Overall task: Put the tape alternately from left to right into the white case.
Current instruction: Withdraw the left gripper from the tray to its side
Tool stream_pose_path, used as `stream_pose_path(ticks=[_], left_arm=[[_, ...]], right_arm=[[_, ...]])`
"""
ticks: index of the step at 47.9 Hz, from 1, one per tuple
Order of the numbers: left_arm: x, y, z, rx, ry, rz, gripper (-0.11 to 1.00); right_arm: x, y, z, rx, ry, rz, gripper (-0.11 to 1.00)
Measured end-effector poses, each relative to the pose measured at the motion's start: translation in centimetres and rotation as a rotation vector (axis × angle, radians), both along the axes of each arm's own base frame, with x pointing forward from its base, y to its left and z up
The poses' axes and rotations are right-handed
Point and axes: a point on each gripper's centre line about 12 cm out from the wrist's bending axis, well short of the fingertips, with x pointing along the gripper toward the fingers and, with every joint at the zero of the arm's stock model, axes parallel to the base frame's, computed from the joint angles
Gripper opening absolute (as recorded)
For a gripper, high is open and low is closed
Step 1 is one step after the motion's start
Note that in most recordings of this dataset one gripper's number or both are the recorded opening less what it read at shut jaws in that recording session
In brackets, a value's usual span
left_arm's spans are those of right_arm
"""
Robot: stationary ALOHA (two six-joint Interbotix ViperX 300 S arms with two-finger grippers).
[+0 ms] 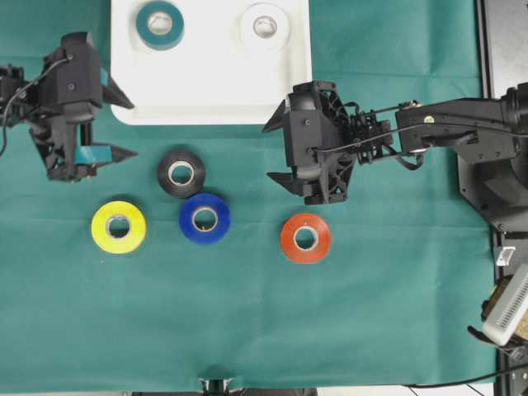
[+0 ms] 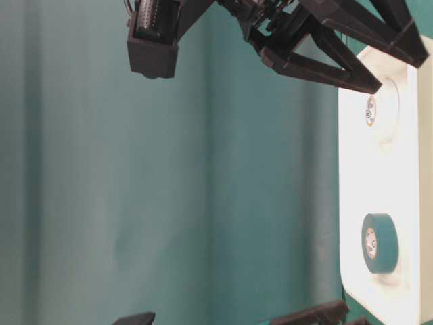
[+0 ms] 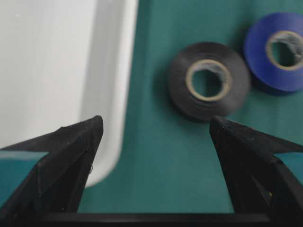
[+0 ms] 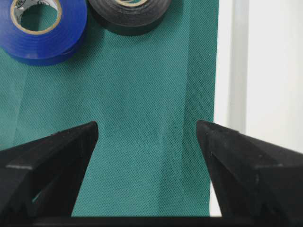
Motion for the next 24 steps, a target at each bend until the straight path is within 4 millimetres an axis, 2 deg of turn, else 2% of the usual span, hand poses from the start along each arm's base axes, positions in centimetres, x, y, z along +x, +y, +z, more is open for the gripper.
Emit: stream_pose_path(ticks=[8, 24], left_arm=[[-0.67, -0.93, -0.11, -0.013, 0.001, -0.02, 1.0], [-0.84, -1.11, -0.18, -0.013, 0.003, -0.026, 1.0]], right_arm=[[0.0, 0.0, 0.0, 0.001, 0.0, -0.001, 0.84], [0.01, 0.01, 0.01, 0.0, -0.001, 0.0, 0.84]])
